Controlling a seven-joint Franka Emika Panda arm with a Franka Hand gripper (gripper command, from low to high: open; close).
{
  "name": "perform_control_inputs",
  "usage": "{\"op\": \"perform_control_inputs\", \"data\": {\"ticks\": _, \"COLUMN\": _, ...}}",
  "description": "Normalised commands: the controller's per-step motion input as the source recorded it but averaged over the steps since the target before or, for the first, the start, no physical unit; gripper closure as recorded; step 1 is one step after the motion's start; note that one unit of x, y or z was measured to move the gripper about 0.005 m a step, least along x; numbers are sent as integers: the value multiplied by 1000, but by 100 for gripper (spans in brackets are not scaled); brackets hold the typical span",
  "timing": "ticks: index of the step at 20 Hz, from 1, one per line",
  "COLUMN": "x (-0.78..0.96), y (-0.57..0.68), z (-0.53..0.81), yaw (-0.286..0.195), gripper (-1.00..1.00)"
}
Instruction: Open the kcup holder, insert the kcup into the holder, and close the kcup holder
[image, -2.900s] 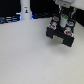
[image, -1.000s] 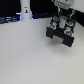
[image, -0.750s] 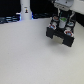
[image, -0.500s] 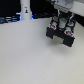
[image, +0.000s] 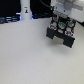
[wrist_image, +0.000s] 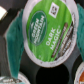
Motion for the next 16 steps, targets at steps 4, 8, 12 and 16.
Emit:
{"op": "perform_control_inputs", "data": {"ticks": 4, "x": 130, "y": -7, "z": 347, "yaw": 73, "gripper": -100}}
{"op": "perform_control_inputs", "data": {"ticks": 8, "x": 143, "y": -64, "z": 383, "yaw": 85, "gripper": -100}}
{"op": "perform_control_inputs", "data": {"ticks": 12, "x": 277, "y": -265, "z": 483, "yaw": 79, "gripper": -100}}
{"op": "perform_control_inputs", "data": {"ticks": 16, "x": 420, "y": -403, "z": 386, "yaw": 68, "gripper": -100}}
